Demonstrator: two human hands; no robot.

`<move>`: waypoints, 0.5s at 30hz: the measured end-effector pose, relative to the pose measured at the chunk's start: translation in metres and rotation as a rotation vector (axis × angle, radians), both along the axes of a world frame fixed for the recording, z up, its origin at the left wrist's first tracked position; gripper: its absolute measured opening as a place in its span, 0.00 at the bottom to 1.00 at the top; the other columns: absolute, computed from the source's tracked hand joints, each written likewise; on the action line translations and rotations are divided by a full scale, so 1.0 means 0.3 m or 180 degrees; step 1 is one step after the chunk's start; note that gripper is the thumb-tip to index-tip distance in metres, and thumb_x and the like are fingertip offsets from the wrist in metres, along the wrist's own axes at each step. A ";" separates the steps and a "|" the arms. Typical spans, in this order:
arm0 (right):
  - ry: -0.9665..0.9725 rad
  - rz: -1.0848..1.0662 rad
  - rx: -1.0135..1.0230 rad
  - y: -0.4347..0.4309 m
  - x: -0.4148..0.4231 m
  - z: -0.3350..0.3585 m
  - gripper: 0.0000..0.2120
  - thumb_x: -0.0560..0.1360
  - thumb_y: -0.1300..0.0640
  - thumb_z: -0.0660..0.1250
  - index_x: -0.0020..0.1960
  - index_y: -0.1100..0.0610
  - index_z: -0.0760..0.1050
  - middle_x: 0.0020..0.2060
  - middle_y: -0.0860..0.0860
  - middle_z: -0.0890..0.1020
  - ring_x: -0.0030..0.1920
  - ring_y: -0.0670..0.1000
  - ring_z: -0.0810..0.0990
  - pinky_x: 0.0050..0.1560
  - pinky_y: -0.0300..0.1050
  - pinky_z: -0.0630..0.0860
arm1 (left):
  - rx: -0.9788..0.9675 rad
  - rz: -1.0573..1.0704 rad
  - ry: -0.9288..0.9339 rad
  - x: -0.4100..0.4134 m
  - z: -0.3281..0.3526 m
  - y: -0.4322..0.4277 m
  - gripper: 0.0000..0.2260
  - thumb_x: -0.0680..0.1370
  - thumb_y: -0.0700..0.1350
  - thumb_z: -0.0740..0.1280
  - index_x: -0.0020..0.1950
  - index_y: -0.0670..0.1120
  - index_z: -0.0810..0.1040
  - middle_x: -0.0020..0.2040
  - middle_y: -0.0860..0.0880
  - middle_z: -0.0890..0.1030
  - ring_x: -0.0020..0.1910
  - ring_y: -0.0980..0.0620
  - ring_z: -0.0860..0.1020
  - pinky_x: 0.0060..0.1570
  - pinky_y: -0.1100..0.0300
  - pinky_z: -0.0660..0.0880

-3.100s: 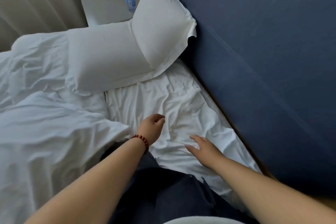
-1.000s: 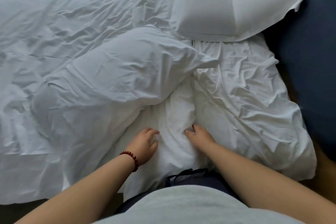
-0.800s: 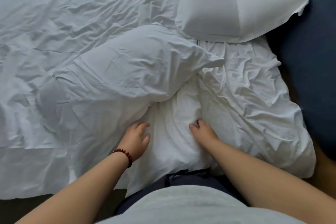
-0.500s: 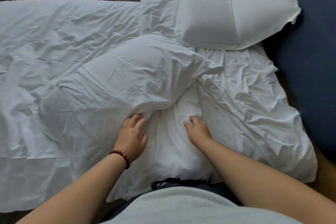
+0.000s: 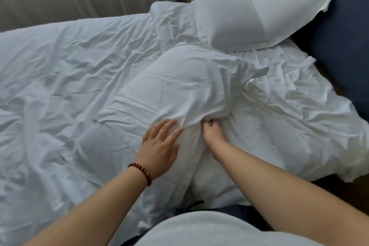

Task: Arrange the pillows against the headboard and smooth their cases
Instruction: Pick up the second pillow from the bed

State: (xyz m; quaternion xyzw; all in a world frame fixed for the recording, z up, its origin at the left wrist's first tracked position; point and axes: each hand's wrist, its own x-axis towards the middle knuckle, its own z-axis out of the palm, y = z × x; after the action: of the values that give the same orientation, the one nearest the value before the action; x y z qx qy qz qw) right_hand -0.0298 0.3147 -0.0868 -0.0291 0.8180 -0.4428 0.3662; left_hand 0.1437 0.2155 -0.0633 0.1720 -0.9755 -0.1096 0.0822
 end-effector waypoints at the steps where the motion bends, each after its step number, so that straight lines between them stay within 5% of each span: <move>1: -0.0234 -0.0423 -0.0203 -0.039 0.034 0.001 0.28 0.79 0.41 0.59 0.72 0.57 0.68 0.68 0.58 0.74 0.66 0.60 0.74 0.63 0.49 0.71 | 0.0060 0.0081 -0.0118 0.025 0.012 -0.062 0.24 0.77 0.58 0.57 0.71 0.51 0.73 0.74 0.47 0.69 0.75 0.46 0.61 0.71 0.49 0.59; 4: -0.0662 -0.1247 -0.0709 -0.100 0.079 -0.042 0.42 0.65 0.25 0.59 0.71 0.49 0.70 0.64 0.52 0.79 0.60 0.56 0.78 0.63 0.55 0.76 | 0.0377 0.0315 -0.0694 0.064 0.036 -0.244 0.37 0.72 0.72 0.47 0.79 0.59 0.55 0.80 0.54 0.51 0.79 0.51 0.47 0.75 0.53 0.46; 6: -0.0531 -0.1369 -0.0817 -0.100 0.106 -0.033 0.46 0.61 0.23 0.60 0.74 0.46 0.66 0.66 0.49 0.77 0.63 0.55 0.77 0.65 0.56 0.74 | 0.0579 0.0378 -0.0889 0.063 0.036 -0.336 0.42 0.68 0.76 0.44 0.79 0.60 0.48 0.81 0.55 0.45 0.79 0.53 0.43 0.75 0.55 0.42; 12: 0.0102 -0.0970 -0.0543 -0.098 0.266 0.032 0.58 0.54 0.24 0.69 0.78 0.41 0.52 0.73 0.48 0.66 0.71 0.52 0.69 0.71 0.53 0.68 | 0.1144 0.0839 -0.0731 0.000 -0.018 -0.526 0.32 0.79 0.66 0.52 0.80 0.57 0.50 0.81 0.53 0.46 0.79 0.53 0.43 0.76 0.52 0.43; 15: -0.0021 -0.1157 -0.0582 -0.118 0.292 0.008 0.60 0.51 0.24 0.73 0.77 0.38 0.53 0.70 0.46 0.70 0.67 0.51 0.73 0.69 0.54 0.71 | 0.1504 0.1172 -0.0714 -0.022 -0.042 -0.633 0.35 0.78 0.68 0.52 0.81 0.53 0.50 0.81 0.50 0.49 0.79 0.51 0.47 0.77 0.50 0.46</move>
State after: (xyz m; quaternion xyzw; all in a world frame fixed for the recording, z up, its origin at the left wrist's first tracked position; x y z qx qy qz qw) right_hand 0.0578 0.2793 -0.0843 0.0874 0.7650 -0.5741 0.2787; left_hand 0.1370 0.0256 -0.0759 0.3710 -0.8785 -0.2967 -0.0497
